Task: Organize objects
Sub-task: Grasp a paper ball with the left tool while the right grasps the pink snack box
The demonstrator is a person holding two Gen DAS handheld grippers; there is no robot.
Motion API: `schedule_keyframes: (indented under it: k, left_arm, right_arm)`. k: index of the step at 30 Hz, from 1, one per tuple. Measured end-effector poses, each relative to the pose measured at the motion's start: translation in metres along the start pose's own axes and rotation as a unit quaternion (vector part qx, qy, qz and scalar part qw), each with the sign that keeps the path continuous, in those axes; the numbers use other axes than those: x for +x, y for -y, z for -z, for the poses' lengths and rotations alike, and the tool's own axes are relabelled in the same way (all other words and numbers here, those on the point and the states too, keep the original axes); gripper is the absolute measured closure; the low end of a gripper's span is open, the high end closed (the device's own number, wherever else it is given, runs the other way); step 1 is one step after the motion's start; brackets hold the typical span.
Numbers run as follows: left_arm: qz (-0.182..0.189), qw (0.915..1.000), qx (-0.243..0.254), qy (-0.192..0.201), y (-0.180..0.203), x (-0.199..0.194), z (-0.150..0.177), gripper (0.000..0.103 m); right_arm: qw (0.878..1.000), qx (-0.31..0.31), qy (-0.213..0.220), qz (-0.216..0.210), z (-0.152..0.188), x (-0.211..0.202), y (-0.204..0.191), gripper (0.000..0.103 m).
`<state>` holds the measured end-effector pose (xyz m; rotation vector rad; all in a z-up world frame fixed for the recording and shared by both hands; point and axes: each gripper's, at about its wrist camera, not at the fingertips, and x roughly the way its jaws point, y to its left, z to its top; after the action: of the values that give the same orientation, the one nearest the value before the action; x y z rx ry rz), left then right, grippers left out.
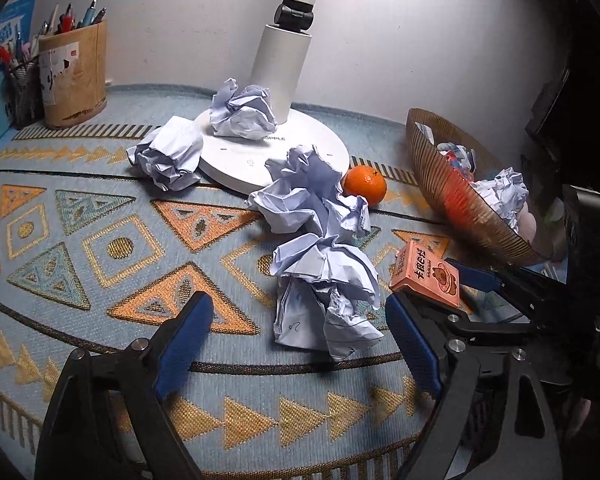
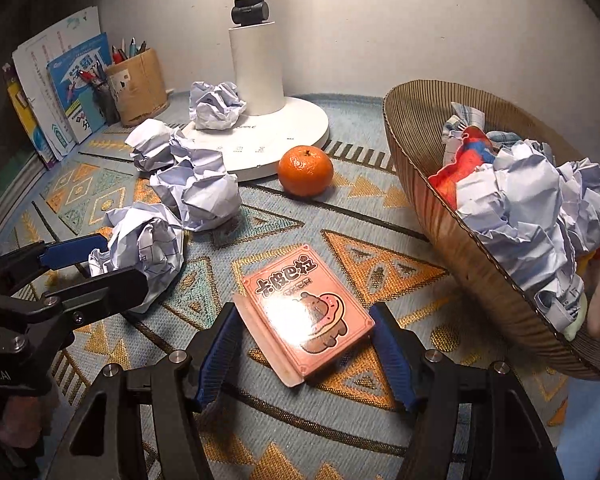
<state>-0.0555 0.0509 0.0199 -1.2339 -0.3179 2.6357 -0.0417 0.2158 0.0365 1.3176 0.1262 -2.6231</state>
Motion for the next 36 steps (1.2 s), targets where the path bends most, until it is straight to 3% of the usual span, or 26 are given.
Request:
schedule_keyframes:
  k: [4, 6, 9, 15, 18, 22, 24, 26, 29, 36]
  left_arm:
    - [0.020, 0.9996, -0.001, -0.017, -0.001, 0.005, 0.000, 0.060]
    - [0.031, 0.9994, 0.002, -0.016, 0.000, 0.002, 0.001, 0.069]
    - [0.026, 0.9996, 0.007, -0.010, 0.000, -0.008, 0.007, 0.070]
    - [0.000, 0.9998, 0.003, 0.019, -0.010, -0.049, 0.035, 0.070]
    - [-0.014, 0.9993, -0.008, 0.033, -0.016, -0.061, 0.050, 0.070]
    - [-0.017, 0.9987, -0.025, 0.042, -0.025, -0.065, 0.058, 0.070]
    - [-0.015, 0.9982, -0.016, 0.057, -0.023, -0.069, 0.058, 0.070]
    - [-0.029, 0.9982, 0.000, 0.052, -0.017, -0.065, 0.059, 0.070]
    - [-0.034, 0.9976, 0.023, 0.055, -0.008, -0.065, 0.062, 0.070]
    - [-0.031, 0.9981, 0.001, 0.052, -0.017, -0.065, 0.062, 0.070]
  right_arm:
    - [1.000, -0.001, 0.006, -0.004, 0.000, -0.002, -0.003, 0.051]
    - [1.000, -0.001, 0.011, -0.009, 0.002, -0.006, -0.006, 0.055]
    - [0.999, 0.030, 0.016, -0.028, 0.010, -0.018, -0.006, 0.058]
    - [0.993, 0.114, 0.000, 0.001, 0.040, -0.054, -0.008, 0.060]
    - [0.989, 0.145, -0.002, -0.006, 0.055, -0.063, -0.012, 0.060]
    - [0.991, 0.131, -0.012, -0.017, 0.067, -0.057, -0.028, 0.058]
    - [0.992, 0.125, -0.005, -0.015, 0.071, -0.063, -0.031, 0.053]
    - [0.992, 0.125, 0.009, -0.016, 0.075, -0.071, -0.029, 0.037]
    - [0.993, 0.119, 0.021, -0.007, 0.078, -0.075, -0.026, 0.036]
    - [0.996, 0.091, 0.004, 0.001, 0.071, -0.057, -0.039, 0.036]
